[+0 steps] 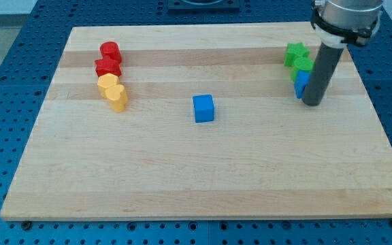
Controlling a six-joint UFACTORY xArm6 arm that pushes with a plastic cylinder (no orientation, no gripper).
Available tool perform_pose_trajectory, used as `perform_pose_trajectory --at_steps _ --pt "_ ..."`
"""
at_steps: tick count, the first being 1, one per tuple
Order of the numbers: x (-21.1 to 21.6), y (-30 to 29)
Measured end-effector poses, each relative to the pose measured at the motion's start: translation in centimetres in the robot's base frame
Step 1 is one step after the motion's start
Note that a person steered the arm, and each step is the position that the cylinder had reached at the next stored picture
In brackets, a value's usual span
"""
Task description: Slide blue cube closer to blue triangle
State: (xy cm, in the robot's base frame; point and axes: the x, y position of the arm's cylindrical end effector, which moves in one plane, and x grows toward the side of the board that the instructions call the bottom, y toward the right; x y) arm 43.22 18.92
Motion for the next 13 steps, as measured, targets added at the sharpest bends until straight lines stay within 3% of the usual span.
perform_pose_trajectory --at_steps 1,2,4,5,6,7,8,9,11,13 --pt "2.8 -3.1" --pt "2.4 -10.7" --pt "-4.1 -23.2" --pt "-4.8 -28.8" --pt "-0.7 -29.7" --pt "0.1 -22.6" --pt "-0.6 -11.5" --pt "-0.4 -7.6" --pt "1.2 -15.6" --pt "3.6 -6.4"
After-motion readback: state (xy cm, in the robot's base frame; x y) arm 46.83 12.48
